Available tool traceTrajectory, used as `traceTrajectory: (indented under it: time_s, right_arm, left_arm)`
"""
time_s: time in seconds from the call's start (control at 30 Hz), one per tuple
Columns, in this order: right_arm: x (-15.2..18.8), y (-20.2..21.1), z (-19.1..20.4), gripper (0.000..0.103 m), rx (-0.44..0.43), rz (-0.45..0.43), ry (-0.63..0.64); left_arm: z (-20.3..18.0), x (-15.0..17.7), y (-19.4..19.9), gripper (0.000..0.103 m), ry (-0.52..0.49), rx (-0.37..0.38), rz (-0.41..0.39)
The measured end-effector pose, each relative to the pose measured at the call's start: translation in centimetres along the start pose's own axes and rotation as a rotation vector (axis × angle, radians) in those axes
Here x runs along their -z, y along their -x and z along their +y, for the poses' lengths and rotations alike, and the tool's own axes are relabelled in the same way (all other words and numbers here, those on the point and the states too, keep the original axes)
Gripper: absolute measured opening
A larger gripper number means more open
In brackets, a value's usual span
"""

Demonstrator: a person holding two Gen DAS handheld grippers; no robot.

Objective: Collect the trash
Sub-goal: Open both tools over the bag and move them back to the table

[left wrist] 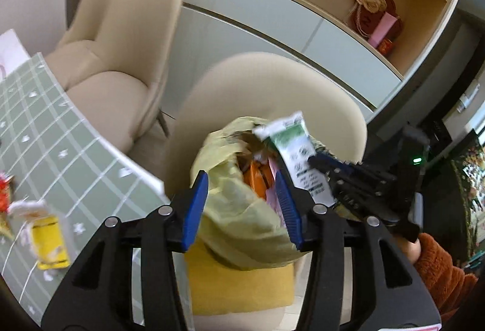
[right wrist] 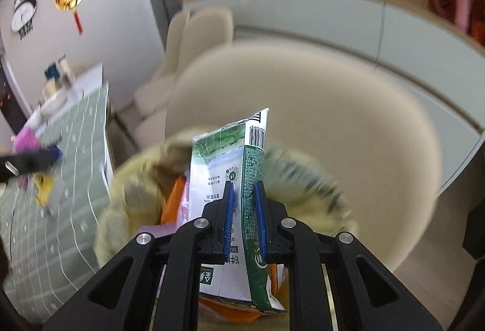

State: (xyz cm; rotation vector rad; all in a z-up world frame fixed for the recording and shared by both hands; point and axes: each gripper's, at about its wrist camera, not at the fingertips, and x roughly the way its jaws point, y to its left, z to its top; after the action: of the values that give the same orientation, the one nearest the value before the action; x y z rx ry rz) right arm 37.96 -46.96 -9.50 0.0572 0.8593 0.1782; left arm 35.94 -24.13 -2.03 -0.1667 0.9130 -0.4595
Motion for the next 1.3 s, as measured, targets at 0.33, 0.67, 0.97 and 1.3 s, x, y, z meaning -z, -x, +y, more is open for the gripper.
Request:
traceTrajectory:
  time_s: [0.33, 0.67, 0.97, 1.3]
  right_arm:
    - [1.9, -2.0, -0.2, 0.015, -0.024, 0.116, -0.037]
    - [1.7, 3.5, 0.1, 0.035, -0.027, -0.017, -0.084]
    - [0.6, 9.8, 5.4, 0.035, -0.083, -0.145, -0.099]
    - [-0.6, 10.8, 18.3, 0.035, -0.225, -0.175, 0.054]
  left_arm:
    - [2.2, 1.6, 2.3, 0.044, 0.096, -0.019, -0.014]
    - [5.2, 3.5, 5.8, 0.048, 0.152, -0.074, -0.035]
    - [10.5, 6.4, 12.1, 0.048, 0.2, -0.181, -0.092]
    - [20.6, 11.1, 21.0, 0.049, 0.367, -0.322, -0.195]
